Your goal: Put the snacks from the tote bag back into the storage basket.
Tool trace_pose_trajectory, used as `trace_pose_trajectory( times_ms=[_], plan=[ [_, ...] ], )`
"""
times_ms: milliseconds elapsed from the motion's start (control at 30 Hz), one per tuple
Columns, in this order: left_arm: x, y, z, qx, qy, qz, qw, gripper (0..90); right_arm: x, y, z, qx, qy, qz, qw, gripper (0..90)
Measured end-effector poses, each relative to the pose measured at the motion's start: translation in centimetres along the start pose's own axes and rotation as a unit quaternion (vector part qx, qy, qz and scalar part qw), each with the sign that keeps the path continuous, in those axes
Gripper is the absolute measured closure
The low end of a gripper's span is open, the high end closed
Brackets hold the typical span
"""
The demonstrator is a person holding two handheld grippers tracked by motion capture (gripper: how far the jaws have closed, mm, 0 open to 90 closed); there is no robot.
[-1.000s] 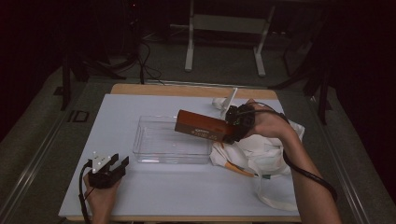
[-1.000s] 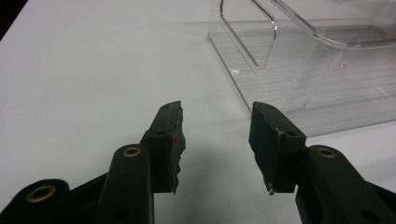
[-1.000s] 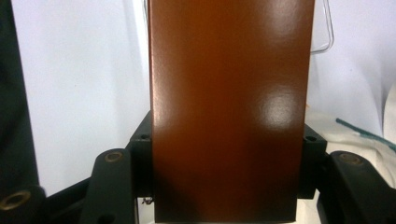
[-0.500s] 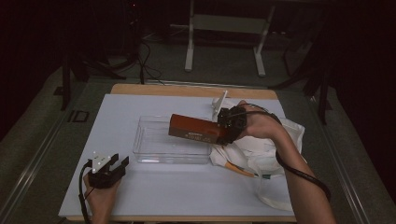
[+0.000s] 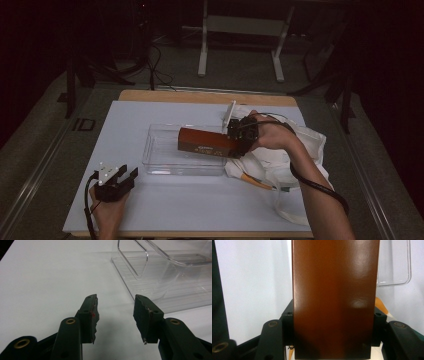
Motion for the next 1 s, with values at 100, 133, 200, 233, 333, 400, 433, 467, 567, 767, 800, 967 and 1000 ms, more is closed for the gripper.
trace_pose_trajectory(
  times_ms=[100, 133, 200, 233, 333, 400, 433, 467, 567, 767, 800, 967, 1000],
  plan=[
    [0.0, 0.0, 0.0, 0.0, 0.0, 0.0, 1.0, 54.9, -0.1, -0.1, -0.3, 0.001, 0.002, -0.002, 1.0, 43.2],
    [0.0, 0.0, 0.0, 0.0, 0.001, 0.0, 1.0, 54.9, -0.2, -0.1, -0.3, 0.001, 0.003, -0.003, 1.0, 43.2],
    [0.0, 0.0, 0.0, 0.0, 0.001, 0.0, 1.0, 54.9, -0.2, -0.2, -0.6, 0.002, 0.007, -0.002, 1.0, 43.2],
    [0.0, 0.0, 0.0, 0.0, 0.001, 0.0, 1.0, 54.9, -0.2, -0.2, -0.6, 0.001, 0.009, -0.003, 1.0, 43.2],
    [0.0, 0.0, 0.0, -0.001, 0.001, 0.001, 1.0, 54.9, -0.4, -0.3, -0.8, -0.002, 0.009, -0.005, 0.9999, 43.2],
    [0.0, 0.0, 0.0, 0.0, 0.002, 0.001, 1.0, 54.9, -0.4, -0.4, -0.9, -0.004, 0.012, -0.009, 0.9999, 43.2],
    [0.0, 0.0, 0.0, 0.0, 0.002, 0.001, 1.0, 54.9, -0.5, -0.4, -1.0, -0.006, 0.012, -0.009, 0.9999, 43.2],
    [0.0, 0.0, 0.0, -0.001, 0.001, 0.001, 1.0, 54.8, -0.5, -0.5, -1.0, -0.007, 0.012, -0.009, 0.9999, 43.2],
    [0.0, 0.0, 0.0, -0.001, 0.001, 0.001, 1.0, 54.9, -0.6, -0.7, -1.1, -0.012, 0.011, -0.009, 0.9998, 43.2],
    [0.0, 0.0, 0.0, -0.001, 0.002, 0.002, 1.0, 54.8, -0.6, -1.0, -1.4, -0.012, 0.017, -0.011, 0.9997, 43.2],
    [0.0, 0.0, 0.0, -0.001, 0.002, 0.002, 1.0, 54.8, -0.6, -1.0, -1.5, -0.011, 0.017, -0.012, 0.9997, 43.2],
    [0.0, 0.0, 0.0, -0.001, 0.002, 0.002, 1.0, 54.8, -0.7, -1.1, -1.7, -0.016, 0.02, -0.011, 0.9996, 43.1],
    [0.0, 0.0, 0.0, -0.001, 0.001, 0.002, 1.0, 54.8, -0.7, -1.1, -1.8, -0.016, 0.021, -0.011, 0.9996, 43.1]
  ],
)
Point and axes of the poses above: each handheld gripper's, and its own axes: y roughly backward along the jaws, z roughly out of its underside, x roughly to its right, the point moved 6 cm from there along -y, roughly forward along the jaws, and after that the axes turned 6 degrees about -y, right-handed, at the moved point
